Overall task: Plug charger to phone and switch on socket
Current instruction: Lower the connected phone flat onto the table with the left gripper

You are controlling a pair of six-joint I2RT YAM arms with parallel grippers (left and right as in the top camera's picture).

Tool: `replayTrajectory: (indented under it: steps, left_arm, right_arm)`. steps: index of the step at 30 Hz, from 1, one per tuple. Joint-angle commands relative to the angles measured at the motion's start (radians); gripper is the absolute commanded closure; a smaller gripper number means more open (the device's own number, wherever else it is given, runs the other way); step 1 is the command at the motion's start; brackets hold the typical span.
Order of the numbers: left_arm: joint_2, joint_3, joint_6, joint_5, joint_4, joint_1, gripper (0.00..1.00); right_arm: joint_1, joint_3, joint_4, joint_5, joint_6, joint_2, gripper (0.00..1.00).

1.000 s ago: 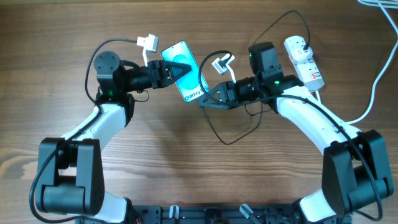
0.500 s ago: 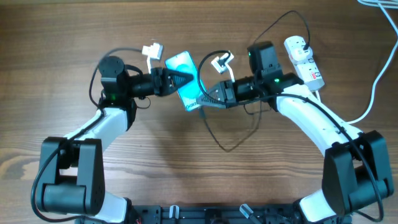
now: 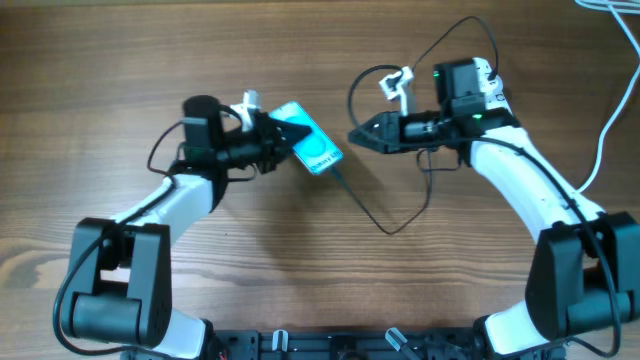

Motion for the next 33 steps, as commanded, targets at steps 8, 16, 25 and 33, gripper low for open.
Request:
replayTrajectory:
  steps: [8,16,25,33]
  left_arm:
    - [0.000,0.490,0.433,-0.475,-0.868,-0.206,0.96]
    - [0.034,0.584,0.716,-0.365,-1.007,-0.194,0.96]
    - [0.344,0.610,0.902,-0.303,-0.995,-0.171,0.96]
    - [0.481,0.654,1.142,-0.020,-0.995,-0.071,0.96]
  right_arm:
    - [-0.114,0.018,-0.174,0.203,-0.069,-0.279,0.63]
    - [-0.114,0.016,-0.252,0.256,-0.060,-0.343,0.66]
    - [-0.114,0.016,-0.290,0.256,-0.058,-0.343,0.54]
    - [-0.113,0.015,-0.308,0.298,-0.057,-0.343,0.54]
